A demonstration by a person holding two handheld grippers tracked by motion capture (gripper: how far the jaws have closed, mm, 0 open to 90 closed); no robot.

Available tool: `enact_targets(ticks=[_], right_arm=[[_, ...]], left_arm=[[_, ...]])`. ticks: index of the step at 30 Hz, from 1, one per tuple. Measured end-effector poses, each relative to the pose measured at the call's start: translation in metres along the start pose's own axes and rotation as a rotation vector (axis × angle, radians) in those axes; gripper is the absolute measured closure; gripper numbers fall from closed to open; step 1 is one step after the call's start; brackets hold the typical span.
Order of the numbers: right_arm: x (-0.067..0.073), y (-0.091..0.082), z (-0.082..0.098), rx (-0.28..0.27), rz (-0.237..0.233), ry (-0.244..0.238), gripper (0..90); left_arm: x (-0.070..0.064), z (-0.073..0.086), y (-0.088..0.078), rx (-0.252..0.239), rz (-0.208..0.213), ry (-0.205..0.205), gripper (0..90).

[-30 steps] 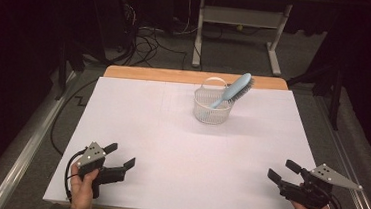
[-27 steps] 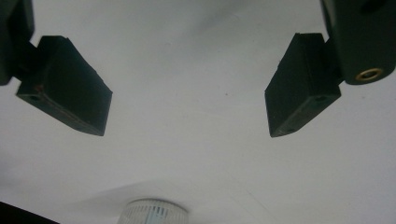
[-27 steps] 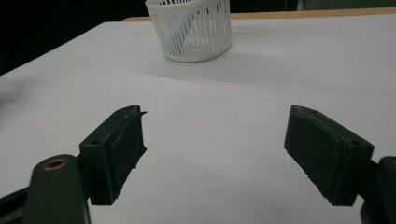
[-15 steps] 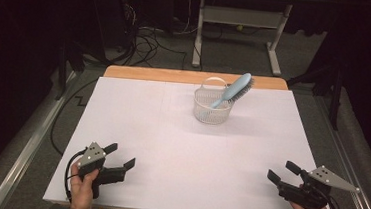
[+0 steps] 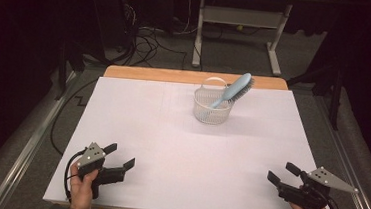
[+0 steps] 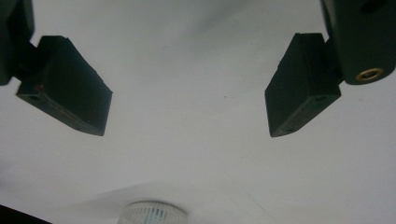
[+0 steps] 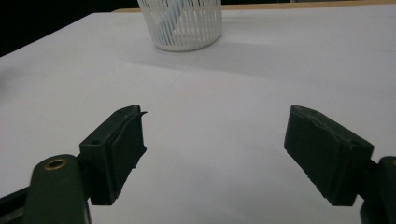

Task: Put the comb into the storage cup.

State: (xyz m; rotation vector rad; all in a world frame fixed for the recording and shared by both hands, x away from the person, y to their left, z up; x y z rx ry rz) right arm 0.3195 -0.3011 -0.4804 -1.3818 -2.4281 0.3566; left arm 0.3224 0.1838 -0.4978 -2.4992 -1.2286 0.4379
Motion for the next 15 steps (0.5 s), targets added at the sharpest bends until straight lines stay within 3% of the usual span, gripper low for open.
enact_targets(ticks=[15], right_arm=[[-0.0024, -0.0014, 0.0047, 0.009, 0.007, 0.002, 20.6]], left_arm=[[0.0041, 0.0026, -0.0049, 0.009, -0.014, -0.021, 15.8]])
Point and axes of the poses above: each handheld gripper's, and its own axes: y roughly forward along the jaws, z roughly out of its underside, x roughly to its left, the point moved 8 cm from there along y, roughly forward along the jaws, and after that the axes turned 3 degrees about -x, right-handed, at the moved point
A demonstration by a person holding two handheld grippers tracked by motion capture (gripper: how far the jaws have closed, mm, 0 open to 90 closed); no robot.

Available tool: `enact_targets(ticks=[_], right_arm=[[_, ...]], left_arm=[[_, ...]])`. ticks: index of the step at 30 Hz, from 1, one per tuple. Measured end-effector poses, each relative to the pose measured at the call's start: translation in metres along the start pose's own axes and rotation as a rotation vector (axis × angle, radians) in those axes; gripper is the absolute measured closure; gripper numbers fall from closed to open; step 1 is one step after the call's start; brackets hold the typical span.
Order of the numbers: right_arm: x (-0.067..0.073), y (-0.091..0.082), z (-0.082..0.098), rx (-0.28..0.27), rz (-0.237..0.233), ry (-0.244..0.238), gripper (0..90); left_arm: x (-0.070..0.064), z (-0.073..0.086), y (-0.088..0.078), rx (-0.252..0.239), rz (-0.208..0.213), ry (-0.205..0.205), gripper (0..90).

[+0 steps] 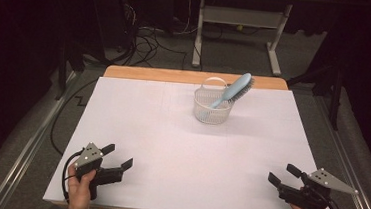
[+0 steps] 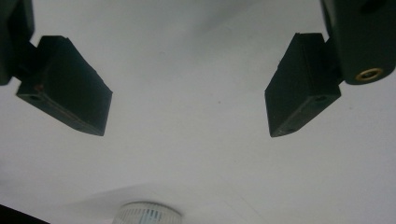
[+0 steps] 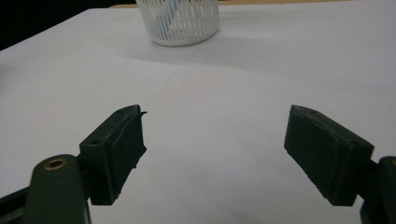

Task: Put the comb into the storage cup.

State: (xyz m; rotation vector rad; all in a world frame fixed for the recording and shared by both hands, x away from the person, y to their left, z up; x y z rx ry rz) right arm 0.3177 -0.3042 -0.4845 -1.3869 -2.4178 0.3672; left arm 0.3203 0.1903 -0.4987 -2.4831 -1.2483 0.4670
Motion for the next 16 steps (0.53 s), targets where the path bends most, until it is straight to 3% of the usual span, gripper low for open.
enact_targets(ticks=[16], right_arm=[[-0.0014, -0.0001, 0.0022, 0.005, -0.001, 0.014, 20.5]], left_arm=[[0.0002, 0.0012, 0.001, 0.014, 0.007, -0.007, 15.8]])
Point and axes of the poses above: each handheld gripper's, and its own axes: y roughly forward along the jaws, z roughly out of its underside, x roughly to its left, the point moved 8 cm from there along y, roughly forward along the jaws, and after that the axes turned 3 degrees about -x, right-handed, at the moved point
